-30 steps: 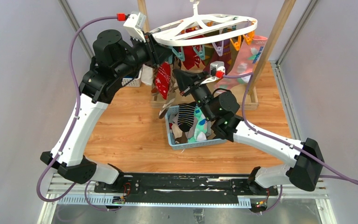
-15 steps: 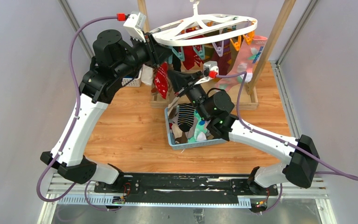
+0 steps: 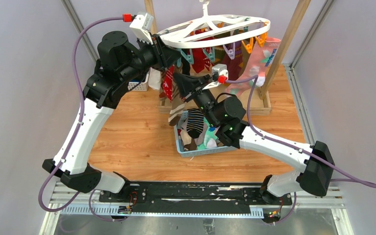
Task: Clip the socks to the hanger
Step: Clamp the sock onto the hanger.
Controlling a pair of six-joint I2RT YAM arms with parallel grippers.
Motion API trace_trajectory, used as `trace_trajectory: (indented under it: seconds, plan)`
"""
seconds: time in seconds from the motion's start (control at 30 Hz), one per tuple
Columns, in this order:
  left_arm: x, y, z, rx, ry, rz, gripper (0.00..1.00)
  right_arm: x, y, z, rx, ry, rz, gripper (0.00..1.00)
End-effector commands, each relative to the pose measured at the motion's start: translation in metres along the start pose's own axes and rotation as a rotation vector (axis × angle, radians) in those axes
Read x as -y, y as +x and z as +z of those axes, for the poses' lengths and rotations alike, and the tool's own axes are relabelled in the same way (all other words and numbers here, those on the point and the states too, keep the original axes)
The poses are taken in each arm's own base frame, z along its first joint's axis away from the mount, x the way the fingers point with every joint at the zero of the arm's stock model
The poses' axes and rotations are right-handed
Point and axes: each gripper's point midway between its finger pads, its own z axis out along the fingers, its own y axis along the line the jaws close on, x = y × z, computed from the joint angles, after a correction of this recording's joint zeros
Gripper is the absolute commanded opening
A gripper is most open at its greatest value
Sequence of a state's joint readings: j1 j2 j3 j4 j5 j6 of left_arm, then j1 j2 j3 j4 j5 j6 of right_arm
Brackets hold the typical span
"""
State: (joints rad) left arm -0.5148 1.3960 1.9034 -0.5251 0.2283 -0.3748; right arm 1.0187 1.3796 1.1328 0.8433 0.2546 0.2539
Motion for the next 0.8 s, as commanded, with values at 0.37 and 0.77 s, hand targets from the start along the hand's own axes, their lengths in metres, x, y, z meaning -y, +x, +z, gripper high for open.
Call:
trace_trajectory:
  seconds: [0.37, 0.77]
  plan:
    - [-0.023, 0.019, -0.011, -0.067, -0.109, -0.01, 0.01, -0.006, -0.03, 0.002, 0.112, 0.007, -0.048, 0.0]
    - [-0.023, 0.019, -0.011, -0.067, -0.112, -0.009, 0.01, -0.011, -0.033, 0.006, 0.14, -0.004, -0.091, 0.0]
